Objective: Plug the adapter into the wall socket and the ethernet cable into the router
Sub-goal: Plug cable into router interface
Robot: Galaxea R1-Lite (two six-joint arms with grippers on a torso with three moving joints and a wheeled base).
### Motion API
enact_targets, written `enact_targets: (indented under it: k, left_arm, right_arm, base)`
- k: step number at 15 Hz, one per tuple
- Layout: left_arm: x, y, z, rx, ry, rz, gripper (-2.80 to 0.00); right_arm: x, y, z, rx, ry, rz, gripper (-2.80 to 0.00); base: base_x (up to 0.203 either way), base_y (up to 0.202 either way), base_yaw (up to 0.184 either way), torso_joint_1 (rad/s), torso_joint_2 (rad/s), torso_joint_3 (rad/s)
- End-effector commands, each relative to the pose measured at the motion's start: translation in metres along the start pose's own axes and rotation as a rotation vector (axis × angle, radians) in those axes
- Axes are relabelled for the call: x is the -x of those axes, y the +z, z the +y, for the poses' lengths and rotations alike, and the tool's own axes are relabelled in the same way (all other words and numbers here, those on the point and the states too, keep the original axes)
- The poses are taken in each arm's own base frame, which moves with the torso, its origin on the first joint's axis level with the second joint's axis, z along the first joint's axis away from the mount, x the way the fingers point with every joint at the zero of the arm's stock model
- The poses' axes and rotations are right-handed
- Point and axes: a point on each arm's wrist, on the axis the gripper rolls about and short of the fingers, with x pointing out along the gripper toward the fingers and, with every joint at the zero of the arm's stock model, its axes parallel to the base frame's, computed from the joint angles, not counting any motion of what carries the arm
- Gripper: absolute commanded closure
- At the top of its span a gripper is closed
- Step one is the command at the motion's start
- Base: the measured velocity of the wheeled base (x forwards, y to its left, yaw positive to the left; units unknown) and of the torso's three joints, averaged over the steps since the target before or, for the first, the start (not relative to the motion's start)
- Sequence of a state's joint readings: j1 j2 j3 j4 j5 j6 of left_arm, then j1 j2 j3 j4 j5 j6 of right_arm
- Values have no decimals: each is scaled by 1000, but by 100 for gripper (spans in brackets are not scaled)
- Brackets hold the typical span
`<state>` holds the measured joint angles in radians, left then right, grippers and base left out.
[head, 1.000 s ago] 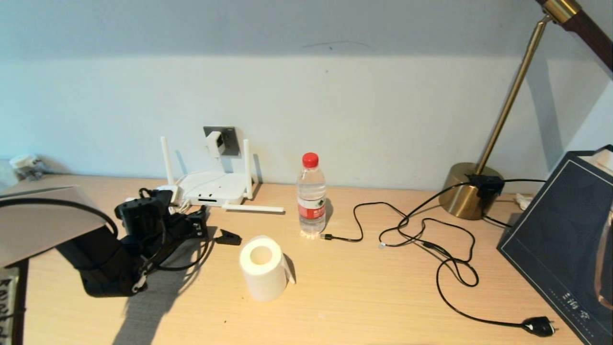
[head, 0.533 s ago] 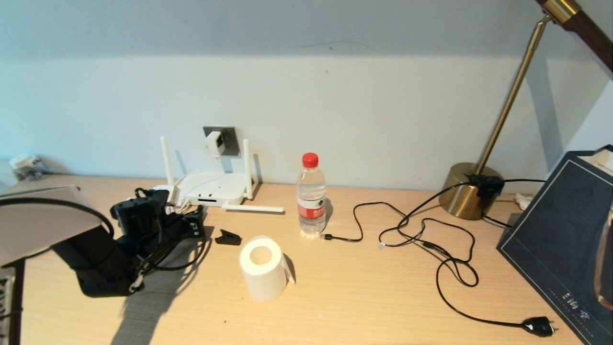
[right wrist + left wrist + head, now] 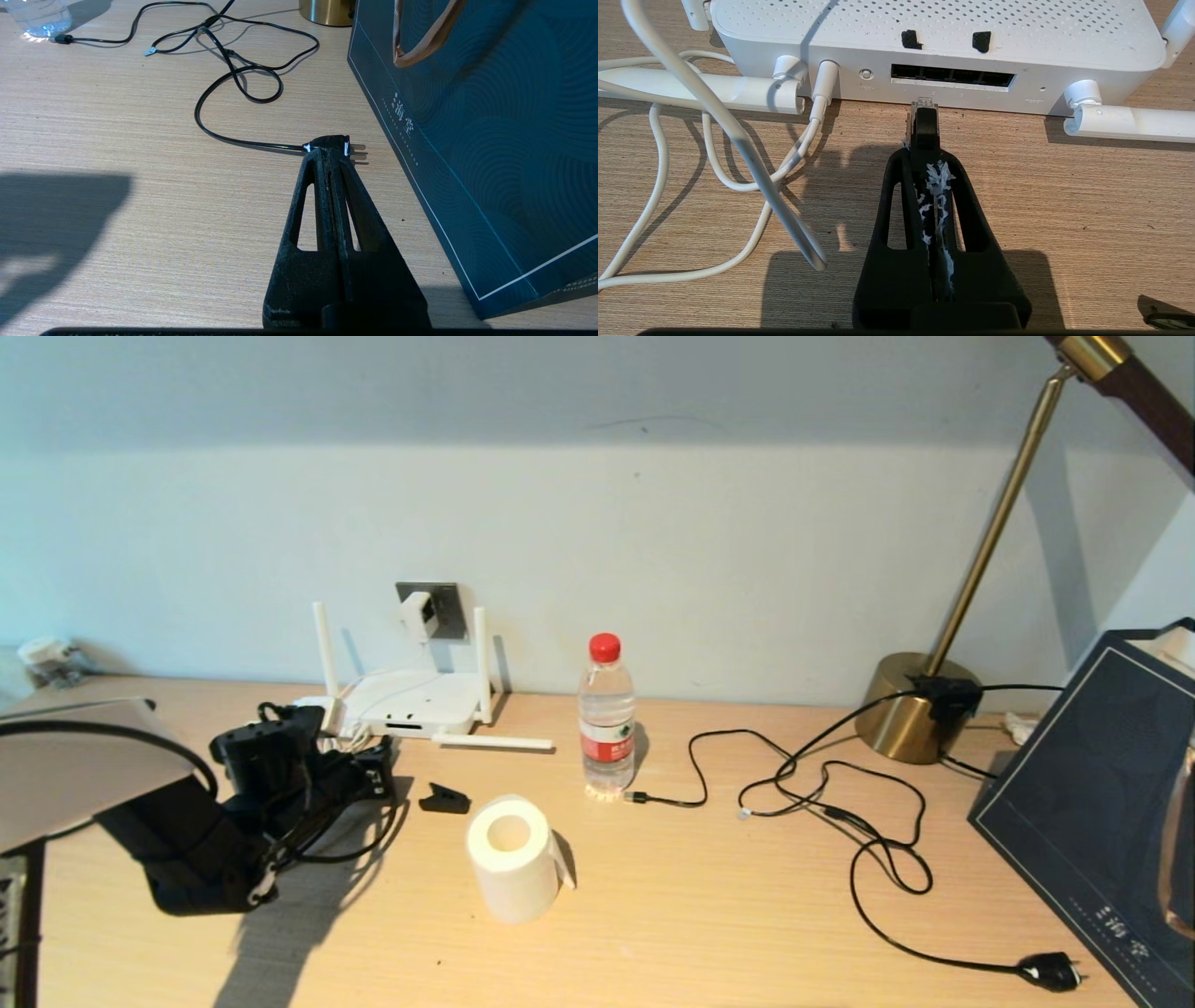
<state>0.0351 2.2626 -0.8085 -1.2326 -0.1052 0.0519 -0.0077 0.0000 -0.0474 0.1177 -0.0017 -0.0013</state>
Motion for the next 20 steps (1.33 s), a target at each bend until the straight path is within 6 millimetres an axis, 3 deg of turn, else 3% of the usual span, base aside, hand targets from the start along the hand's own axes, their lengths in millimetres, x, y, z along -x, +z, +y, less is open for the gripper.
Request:
enact_targets:
  k: [1, 20]
  left_arm:
    - [-1, 1, 0, -1, 0, -8, 0]
    - [-10, 8, 1, -3, -1, -13, 0]
  right_arm:
    - [0, 0, 0, 0, 0, 2, 0]
    - [0, 0, 0, 0, 0, 2, 0]
  base:
    - [0, 0, 0, 0, 0, 0]
    - [0, 0, 0, 0, 0, 0]
